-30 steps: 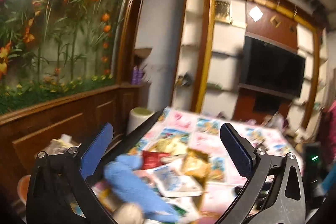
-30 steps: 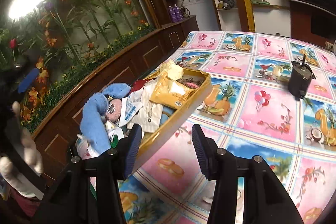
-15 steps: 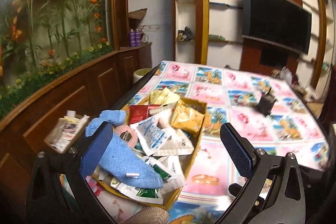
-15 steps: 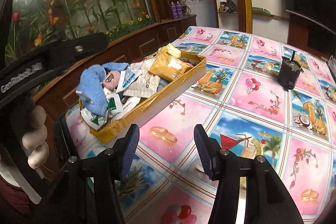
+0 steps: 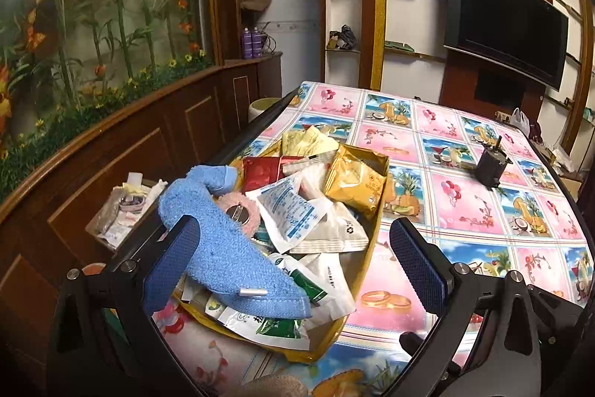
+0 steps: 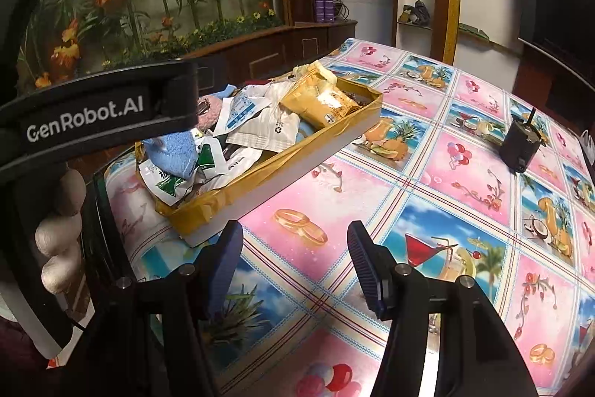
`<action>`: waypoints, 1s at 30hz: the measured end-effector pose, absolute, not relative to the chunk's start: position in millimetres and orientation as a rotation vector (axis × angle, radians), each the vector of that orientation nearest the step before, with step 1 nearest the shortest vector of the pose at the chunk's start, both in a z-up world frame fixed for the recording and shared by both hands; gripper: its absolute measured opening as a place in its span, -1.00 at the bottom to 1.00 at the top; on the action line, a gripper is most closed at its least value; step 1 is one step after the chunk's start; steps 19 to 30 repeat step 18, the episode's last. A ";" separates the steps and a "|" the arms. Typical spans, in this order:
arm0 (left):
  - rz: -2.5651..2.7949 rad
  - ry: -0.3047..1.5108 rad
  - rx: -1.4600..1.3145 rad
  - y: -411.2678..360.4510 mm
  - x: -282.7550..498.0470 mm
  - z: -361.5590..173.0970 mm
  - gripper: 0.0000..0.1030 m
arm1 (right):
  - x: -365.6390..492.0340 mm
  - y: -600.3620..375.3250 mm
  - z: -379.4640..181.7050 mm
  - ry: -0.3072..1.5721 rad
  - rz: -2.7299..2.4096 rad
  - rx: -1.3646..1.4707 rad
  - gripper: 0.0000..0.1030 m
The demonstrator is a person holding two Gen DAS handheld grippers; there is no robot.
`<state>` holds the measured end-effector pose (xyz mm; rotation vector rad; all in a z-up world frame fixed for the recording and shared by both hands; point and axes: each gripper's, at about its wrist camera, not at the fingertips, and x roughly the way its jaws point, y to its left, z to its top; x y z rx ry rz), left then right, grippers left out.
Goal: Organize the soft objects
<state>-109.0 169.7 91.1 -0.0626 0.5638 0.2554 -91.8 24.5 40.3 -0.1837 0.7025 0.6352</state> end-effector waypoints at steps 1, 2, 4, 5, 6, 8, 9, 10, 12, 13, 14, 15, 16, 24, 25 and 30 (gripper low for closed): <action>0.261 0.568 -0.068 172.0 -108.6 90.0 1.00 | -92.2 27.4 39.4 0.705 0.637 -0.187 0.13; 0.266 0.573 -0.074 174.7 -107.9 88.7 1.00 | -92.2 29.8 38.8 0.708 0.640 -0.193 0.13; 0.277 0.581 -0.085 179.5 -106.7 86.4 1.00 | -92.6 34.2 37.2 0.712 0.643 -0.204 0.13; 0.283 0.584 -0.089 181.8 -106.0 85.5 1.00 | -92.4 36.2 36.8 0.714 0.646 -0.210 0.13; 0.289 0.585 -0.093 183.9 -105.7 84.7 1.00 | -92.4 37.8 36.4 0.715 0.647 -0.214 0.13; 0.297 0.588 -0.099 187.1 -105.4 82.8 1.00 | -92.1 40.8 36.0 0.717 0.650 -0.220 0.13; 0.299 0.591 -0.103 188.6 -105.1 82.0 1.00 | -91.8 42.5 35.6 0.719 0.650 -0.223 0.13; 0.300 0.593 -0.110 190.8 -105.3 80.9 1.00 | -91.0 43.7 35.2 0.720 0.650 -0.224 0.13; 0.299 0.593 -0.119 193.2 -105.9 79.6 1.00 | -90.3 45.6 34.7 0.723 0.651 -0.227 0.13; 0.303 0.596 -0.120 194.2 -105.9 79.5 1.00 | -90.2 46.7 34.4 0.724 0.650 -0.228 0.13; 0.308 0.599 -0.122 195.1 -106.0 79.2 1.00 | -89.9 47.1 34.2 0.726 0.651 -0.228 0.13; 0.310 0.600 -0.124 196.0 -105.8 79.1 1.00 | -90.0 47.8 33.8 0.727 0.652 -0.227 0.13; 0.313 0.602 -0.125 196.7 -105.9 79.1 1.00 | -89.5 48.0 33.5 0.729 0.652 -0.226 0.13; 0.317 0.605 -0.126 197.3 -105.5 79.1 1.00 | -88.6 48.4 32.6 0.734 0.652 -0.222 0.13; 0.317 0.605 -0.126 197.3 -105.5 79.1 1.00 | -88.6 48.4 32.6 0.734 0.652 -0.222 0.13; 0.317 0.605 -0.126 197.3 -105.5 79.1 1.00 | -88.6 48.4 32.6 0.734 0.652 -0.222 0.13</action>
